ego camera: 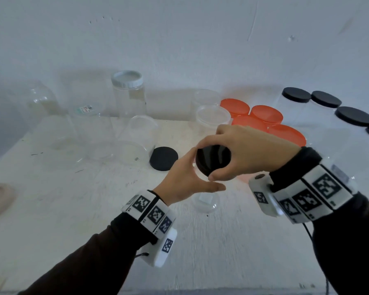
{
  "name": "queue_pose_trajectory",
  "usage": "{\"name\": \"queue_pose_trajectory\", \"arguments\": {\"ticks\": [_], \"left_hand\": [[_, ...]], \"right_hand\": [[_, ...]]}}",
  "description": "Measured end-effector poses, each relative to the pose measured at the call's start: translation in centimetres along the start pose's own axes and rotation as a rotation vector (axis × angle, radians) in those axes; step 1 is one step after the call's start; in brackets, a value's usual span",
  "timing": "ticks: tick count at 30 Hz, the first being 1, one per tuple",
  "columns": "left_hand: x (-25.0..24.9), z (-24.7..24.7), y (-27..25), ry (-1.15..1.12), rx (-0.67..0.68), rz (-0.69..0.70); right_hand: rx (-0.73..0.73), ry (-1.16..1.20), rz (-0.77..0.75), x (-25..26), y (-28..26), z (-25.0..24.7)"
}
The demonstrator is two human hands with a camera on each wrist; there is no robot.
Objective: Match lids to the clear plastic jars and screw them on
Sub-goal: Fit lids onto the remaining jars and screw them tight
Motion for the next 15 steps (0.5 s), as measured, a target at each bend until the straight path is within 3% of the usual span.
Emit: {"name": "queue_pose_trajectory", "arguments": {"ticks": [5, 11, 15], "left_hand": [[0.1, 0.0, -0.3, -0.025, -0.046, -0.006], [-0.3, 0.6, -0.8, -0.015, -0.082, -0.002], [-1.0, 3.2, -0.9, -0.043, 0.021, 0.023]], "right_hand": [[-0.128, -0.052, 0.055, 0.1, -0.6, -0.2], [-0.120, -0.013, 0.066, -0.3, -1.5, 0.3], [-0.080, 0.044, 0.078, -1.5, -3.9, 0.8]]}}
Point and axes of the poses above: each hand's wrist, its own y-axis towards the middle knuckle, its own z-axis out of the palm, x = y × z, the point moved 9 cm from there along y, towards the middle knuckle, and after that the axes turned 13 degrees about -z, right-handed, at the moved point
